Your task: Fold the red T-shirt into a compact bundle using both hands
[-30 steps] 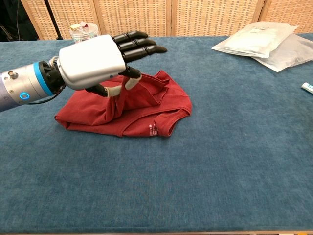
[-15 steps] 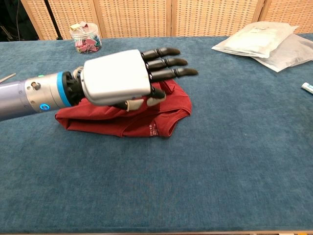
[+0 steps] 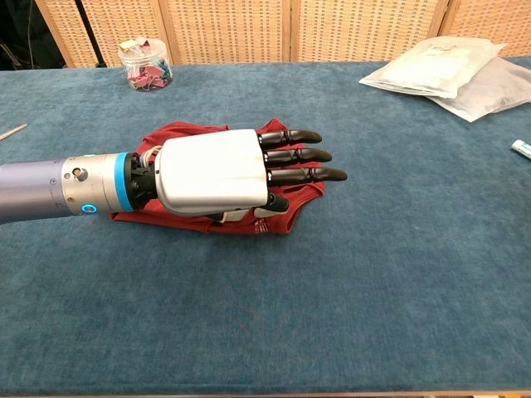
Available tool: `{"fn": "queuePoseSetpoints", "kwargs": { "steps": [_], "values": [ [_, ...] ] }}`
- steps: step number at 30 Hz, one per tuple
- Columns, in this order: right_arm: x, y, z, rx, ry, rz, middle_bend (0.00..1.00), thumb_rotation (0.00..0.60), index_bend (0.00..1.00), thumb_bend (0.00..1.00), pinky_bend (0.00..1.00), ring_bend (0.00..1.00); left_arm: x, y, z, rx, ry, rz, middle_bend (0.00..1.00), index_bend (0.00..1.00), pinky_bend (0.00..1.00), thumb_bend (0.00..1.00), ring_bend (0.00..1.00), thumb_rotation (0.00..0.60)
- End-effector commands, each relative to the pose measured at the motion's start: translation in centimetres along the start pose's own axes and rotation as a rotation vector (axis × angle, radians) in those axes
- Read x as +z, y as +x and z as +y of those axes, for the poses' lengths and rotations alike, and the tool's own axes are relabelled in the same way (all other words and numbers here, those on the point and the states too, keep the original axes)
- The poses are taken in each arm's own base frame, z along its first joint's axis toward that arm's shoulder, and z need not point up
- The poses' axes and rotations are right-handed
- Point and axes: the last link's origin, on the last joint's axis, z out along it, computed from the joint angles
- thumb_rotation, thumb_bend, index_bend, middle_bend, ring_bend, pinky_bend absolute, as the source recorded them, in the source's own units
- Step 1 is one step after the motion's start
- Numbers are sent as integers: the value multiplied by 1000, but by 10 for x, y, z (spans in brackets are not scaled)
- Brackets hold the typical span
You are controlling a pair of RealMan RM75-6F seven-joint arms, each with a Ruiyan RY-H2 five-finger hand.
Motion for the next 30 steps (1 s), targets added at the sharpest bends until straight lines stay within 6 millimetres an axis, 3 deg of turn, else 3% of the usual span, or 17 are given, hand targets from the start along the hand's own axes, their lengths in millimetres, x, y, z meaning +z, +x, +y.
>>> {"fn": "queuePoseSetpoints", "kwargs": {
  "steps": [1,3,6,10,18,24,30],
  "values": [
    [0,0,0,0,-1,0,0,600,0,0,10,0,2,4,-3,-20,58,38,0,259,0,240,0,600],
    [0,0,0,0,-1,0,0,600,0,0,10,0,5,8,-8,-32,106,70,0,114,0,227,0,600],
    [0,0,0,0,-1,0,0,600,0,0,10,0,7,15,-16,-57,172,122,0,34,0,205,0,600],
    [0,0,0,0,-1,0,0,600,0,0,10,0,6,20,-28,-115,261,161,0,32,0,195,0,600],
    [0,0,0,-1,-1,-2,0,600,0,0,10,0,-2,10,-54,-278,438,108,0,31,0,184,0,600],
    [1,-1,0,-2,-4,-5,0,600,0,0,10,0,-6,8,-56,-300,470,82,0,31,0,183,0,600],
    [1,-2,1,-3,-7,-8,0,600,0,0,10,0,1,-2,-46,-321,471,25,0,31,0,184,0,600]
  ]
}}
